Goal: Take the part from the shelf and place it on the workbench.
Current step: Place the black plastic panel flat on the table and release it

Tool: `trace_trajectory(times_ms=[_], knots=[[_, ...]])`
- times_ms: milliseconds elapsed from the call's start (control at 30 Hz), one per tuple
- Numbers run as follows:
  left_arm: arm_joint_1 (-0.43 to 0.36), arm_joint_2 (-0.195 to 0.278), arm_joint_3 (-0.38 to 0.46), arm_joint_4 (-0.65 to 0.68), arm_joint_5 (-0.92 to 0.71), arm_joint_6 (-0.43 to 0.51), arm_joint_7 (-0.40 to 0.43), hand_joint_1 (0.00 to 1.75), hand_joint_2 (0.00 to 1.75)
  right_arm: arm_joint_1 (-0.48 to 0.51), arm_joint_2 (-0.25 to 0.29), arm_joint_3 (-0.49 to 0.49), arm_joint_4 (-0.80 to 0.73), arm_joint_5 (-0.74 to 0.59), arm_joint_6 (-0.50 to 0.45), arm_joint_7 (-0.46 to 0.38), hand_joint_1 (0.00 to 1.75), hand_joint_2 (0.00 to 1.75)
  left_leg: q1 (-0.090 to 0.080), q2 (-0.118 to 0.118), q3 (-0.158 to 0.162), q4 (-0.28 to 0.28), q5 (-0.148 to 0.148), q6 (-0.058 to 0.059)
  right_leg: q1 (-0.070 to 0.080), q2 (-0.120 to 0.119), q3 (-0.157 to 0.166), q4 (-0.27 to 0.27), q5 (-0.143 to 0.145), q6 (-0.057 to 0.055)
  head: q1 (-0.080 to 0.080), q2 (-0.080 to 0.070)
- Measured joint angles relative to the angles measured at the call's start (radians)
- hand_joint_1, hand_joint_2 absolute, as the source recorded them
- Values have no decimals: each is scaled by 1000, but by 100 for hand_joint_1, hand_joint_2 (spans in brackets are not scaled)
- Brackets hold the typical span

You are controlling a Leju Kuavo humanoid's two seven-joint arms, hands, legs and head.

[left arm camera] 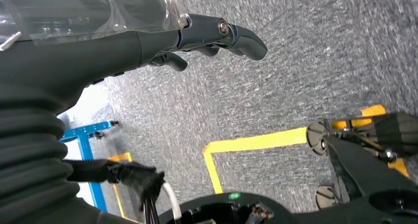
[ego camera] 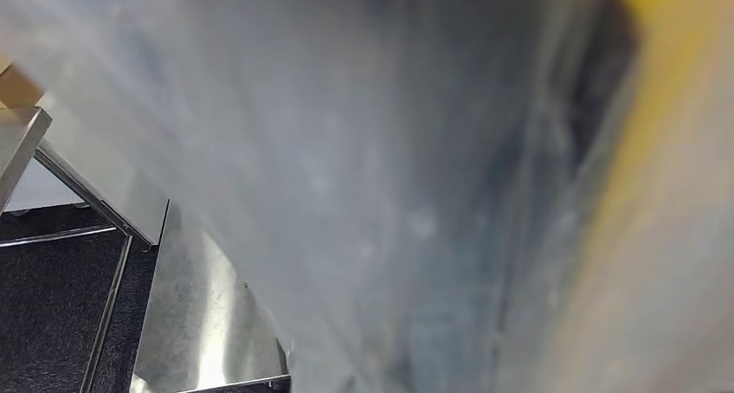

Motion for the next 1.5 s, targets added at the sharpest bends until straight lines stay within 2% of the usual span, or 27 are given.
trace_trajectory(times_ms=[333, 1167, 1367, 1433, 1500], knots=[[0, 0, -2, 0, 0, -14, -19, 0, 0, 0, -1, 0, 0, 0, 0, 0, 0, 0, 4, 0, 1, 0, 1, -1, 4, 0, 0, 0, 0, -1, 0, 0], [0, 0, -6, 0, -19, -32, -71, 0, 0, 0, -7, -1, -1, 1, 1, 9, 0, 0, 4, 0, 1, -1, 1, -1, 4, 0, 0, 0, 0, -1, 0, 0], [0, 0, -7, 0, -19, -32, -68, 0, 0, 0, -9, -1, -2, 2, 1, 15, 0, 0, -1, 1, -1, 5, -5, 8, -1, 0, 1, -2, 1, 4, 0, 0], [0, 0, -7, 0, -19, -32, -68, 0, 0, 0, -9, -2, -3, 2, 2, 16, 0, 0, -2, 1, 1, 3, -2, 14, -2, 0, 3, -4, 3, 10, 0, 0], [-1, -1, -7, 0, -19, -32, -69, 0, 0, 0, -10, -4, -3, 2, 2, 17, 0, 0, 4, 3, 9, -13, 9, 23, -2, 0, -2, 12, -13, 16, 1, 0]])
